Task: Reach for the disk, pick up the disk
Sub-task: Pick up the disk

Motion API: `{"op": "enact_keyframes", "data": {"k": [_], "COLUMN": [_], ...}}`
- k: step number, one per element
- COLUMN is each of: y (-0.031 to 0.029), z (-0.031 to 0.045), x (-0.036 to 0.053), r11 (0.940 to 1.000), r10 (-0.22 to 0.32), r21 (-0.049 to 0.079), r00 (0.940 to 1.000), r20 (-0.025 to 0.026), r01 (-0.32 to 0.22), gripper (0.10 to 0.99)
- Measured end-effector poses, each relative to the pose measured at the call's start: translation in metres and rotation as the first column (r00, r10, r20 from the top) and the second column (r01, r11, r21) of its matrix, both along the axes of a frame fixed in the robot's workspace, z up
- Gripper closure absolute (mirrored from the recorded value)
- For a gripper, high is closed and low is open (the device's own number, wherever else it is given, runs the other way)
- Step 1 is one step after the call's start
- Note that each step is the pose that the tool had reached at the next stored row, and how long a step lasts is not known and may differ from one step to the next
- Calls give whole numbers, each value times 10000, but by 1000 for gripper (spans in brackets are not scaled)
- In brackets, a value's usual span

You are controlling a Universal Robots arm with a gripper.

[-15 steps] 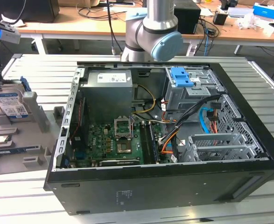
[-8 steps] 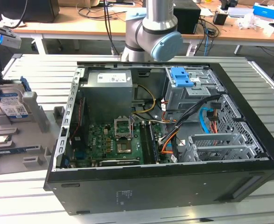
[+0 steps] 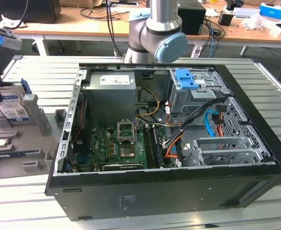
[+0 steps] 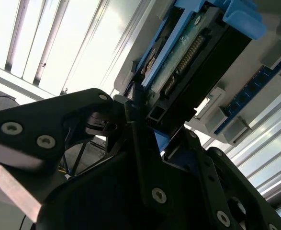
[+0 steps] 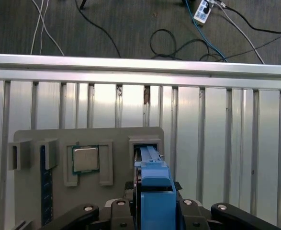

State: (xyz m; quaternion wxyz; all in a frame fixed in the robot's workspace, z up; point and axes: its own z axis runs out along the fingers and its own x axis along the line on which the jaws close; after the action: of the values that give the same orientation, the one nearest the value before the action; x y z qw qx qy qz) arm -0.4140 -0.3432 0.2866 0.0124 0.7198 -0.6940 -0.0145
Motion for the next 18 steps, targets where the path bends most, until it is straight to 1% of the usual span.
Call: {"op": "enact_keyframes", "data": {"k": [13, 17, 18], "y": [0, 0, 0], "z": [-4, 45, 70], "x": [0, 1, 1], "r11": [10000, 10000, 10000], "r10": [0, -1, 0], "r21": [0, 0, -1], "r00": [10000, 10000, 10000], "r20": [1, 2, 1], "r01": [0, 1, 0], "gripper": [722, 722, 722]}}
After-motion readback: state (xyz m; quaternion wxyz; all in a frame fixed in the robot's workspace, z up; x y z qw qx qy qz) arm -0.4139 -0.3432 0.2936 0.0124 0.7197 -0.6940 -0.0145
